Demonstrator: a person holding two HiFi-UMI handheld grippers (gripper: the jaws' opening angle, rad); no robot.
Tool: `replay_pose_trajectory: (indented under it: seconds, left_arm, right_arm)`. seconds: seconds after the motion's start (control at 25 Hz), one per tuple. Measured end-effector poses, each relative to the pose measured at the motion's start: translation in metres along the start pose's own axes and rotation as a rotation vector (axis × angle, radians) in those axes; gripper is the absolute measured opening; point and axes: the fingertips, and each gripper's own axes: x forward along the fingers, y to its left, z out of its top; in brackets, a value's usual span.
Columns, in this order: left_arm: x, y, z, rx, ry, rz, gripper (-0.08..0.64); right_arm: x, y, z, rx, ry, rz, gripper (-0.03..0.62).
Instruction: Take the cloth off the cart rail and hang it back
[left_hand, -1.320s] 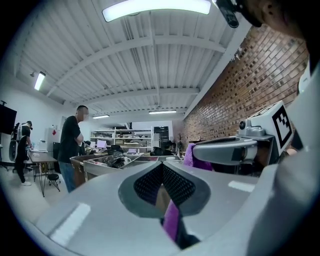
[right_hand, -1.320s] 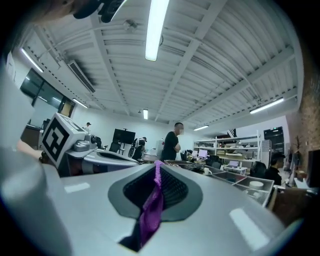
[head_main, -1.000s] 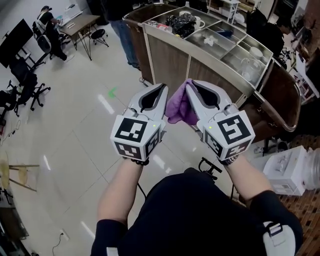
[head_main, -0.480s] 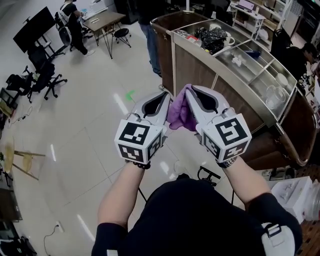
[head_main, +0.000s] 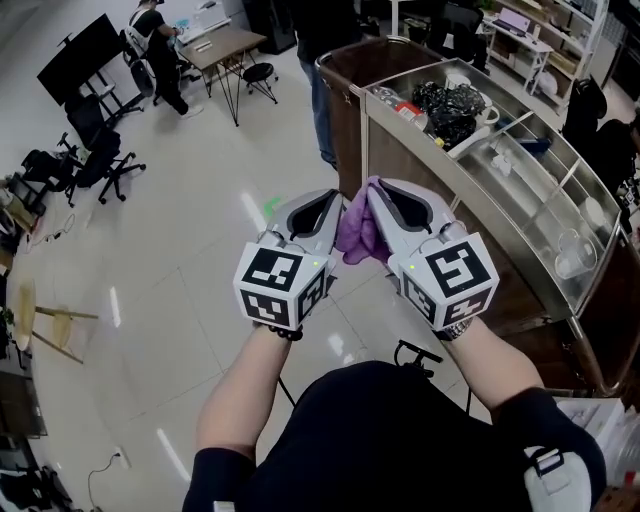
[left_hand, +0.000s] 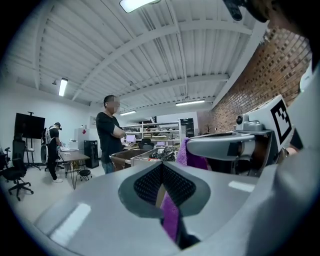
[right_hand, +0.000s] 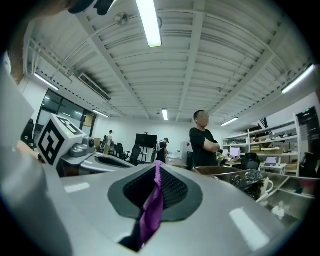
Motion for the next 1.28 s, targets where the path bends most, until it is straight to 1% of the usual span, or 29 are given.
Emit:
replay_pose_trajectory:
  seconds: [0.24, 0.44, 0.6, 0.92, 1.28]
  left_arm:
    - [0.049, 0.041, -0.005, -0.014, 0.011, 0.031, 0.002]
    - [0.065, 0.076, -0.013, -0.028, 0.035, 0.041, 0.002]
    - [0.078, 0.105, -0.023, -0.031, 0.041, 0.033, 0.000]
    - [0.081, 0.169, -0.024, -0.037, 0.028, -0.020, 0.002]
    - [0.061, 0.254, -0.017, -0.052, 0.026, -0.122, 0.002]
  right_arm:
    - [0.049, -0.036, -0.010, 0.006, 0.006, 0.032, 0.023]
    - [0.084, -0.047, -0.012, 0.015, 0.012, 0.038, 0.023]
    - [0.113, -0.055, -0.021, 0.020, 0.014, 0.027, 0.023]
    - [0.175, -0.046, -0.026, 0.017, 0.032, -0.033, 0.023]
    - [0.252, -0.017, -0.017, 0.018, 0.056, -0.142, 0.023]
